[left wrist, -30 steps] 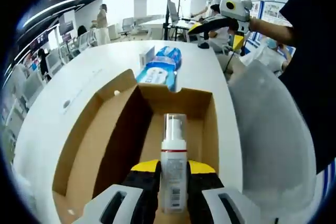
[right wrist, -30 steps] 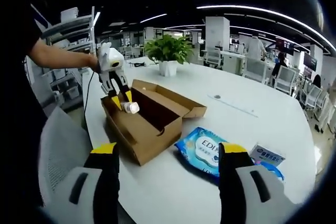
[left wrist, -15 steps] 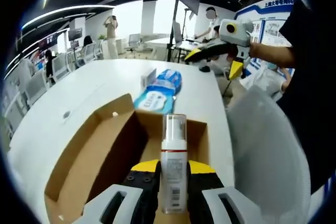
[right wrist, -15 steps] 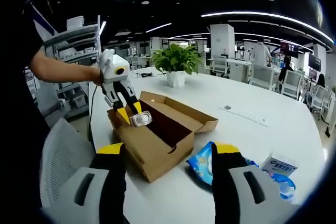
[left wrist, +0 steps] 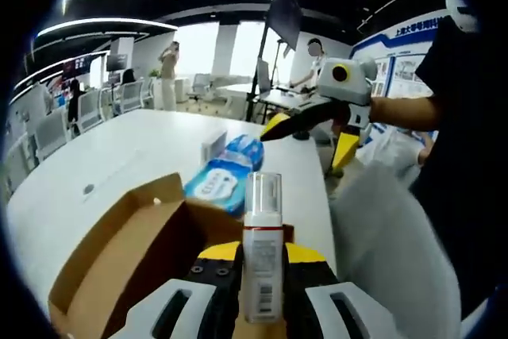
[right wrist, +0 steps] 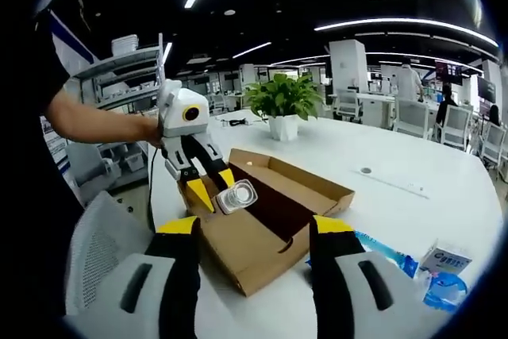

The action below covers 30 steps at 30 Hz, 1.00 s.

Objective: Operate the shoe box by opening the lid, removing the specified soft item, and placing it in the target area until the item is outside and the box remains undamaged.

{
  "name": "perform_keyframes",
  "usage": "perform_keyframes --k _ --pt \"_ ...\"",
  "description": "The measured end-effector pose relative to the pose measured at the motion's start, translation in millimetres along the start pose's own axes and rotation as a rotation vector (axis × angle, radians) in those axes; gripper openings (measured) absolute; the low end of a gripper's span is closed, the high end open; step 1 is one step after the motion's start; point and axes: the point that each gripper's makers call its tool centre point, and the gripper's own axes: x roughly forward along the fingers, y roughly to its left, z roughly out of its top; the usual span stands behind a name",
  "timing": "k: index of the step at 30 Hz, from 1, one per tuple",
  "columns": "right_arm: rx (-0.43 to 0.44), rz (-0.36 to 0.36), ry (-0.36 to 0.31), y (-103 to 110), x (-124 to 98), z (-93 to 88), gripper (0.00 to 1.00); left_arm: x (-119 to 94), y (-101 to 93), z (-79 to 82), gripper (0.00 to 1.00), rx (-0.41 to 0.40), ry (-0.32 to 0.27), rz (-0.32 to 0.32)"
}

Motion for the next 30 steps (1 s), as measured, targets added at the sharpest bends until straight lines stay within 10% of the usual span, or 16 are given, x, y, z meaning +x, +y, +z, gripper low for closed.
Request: perform_keyframes --k 30 --pt "0.068 0.152 -0.084 33 20 20.2 0.24 7 -39.8 32.1 0.19 -0.049 -0.210 -0.145"
